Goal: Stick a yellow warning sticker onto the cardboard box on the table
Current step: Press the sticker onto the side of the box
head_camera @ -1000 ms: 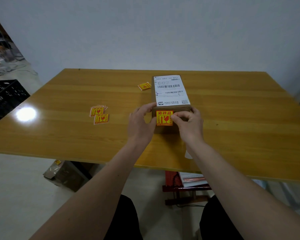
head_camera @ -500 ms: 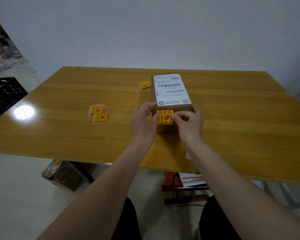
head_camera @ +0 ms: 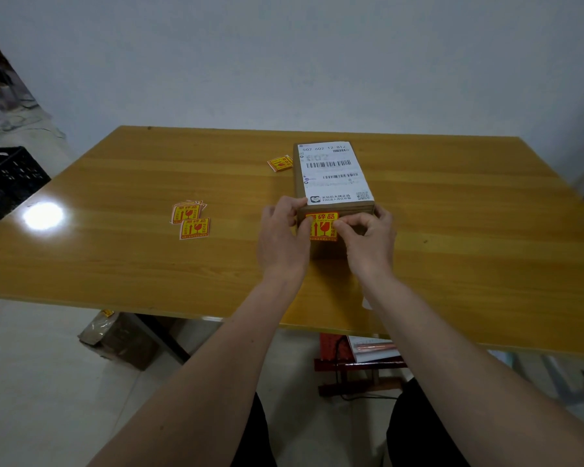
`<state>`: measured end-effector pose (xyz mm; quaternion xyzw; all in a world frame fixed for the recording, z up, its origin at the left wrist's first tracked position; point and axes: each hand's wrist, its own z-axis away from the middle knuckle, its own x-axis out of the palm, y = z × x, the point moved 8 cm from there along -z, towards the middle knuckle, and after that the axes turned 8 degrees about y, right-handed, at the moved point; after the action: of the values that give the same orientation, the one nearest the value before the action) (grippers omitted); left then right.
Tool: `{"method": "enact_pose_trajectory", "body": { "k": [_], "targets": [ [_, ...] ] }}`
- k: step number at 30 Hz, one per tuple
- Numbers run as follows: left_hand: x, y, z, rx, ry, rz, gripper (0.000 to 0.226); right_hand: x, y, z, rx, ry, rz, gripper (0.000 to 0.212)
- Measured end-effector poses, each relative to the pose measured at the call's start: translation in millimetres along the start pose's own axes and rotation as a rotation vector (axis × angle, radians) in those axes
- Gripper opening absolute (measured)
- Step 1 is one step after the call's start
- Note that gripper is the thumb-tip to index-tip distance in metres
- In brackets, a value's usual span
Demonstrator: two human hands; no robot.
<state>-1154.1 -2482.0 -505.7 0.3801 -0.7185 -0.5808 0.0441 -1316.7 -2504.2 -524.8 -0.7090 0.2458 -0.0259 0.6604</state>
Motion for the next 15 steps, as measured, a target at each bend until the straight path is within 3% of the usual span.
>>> {"method": "enact_pose_trajectory", "body": {
  "k": [5,15],
  "targets": [
    [1.4,0.1,2.0,0.003,-0.001,-0.004,0.024,-0.3,0.8,1.4,-0.018,-0.014,0.0,0.008],
    [0.0,-1.6,0.7,-0.017,-0.018,-0.024,0.022,-3.0,3.1,2.8,0.001,0.052,-0.024,0.028]
  ]
}}
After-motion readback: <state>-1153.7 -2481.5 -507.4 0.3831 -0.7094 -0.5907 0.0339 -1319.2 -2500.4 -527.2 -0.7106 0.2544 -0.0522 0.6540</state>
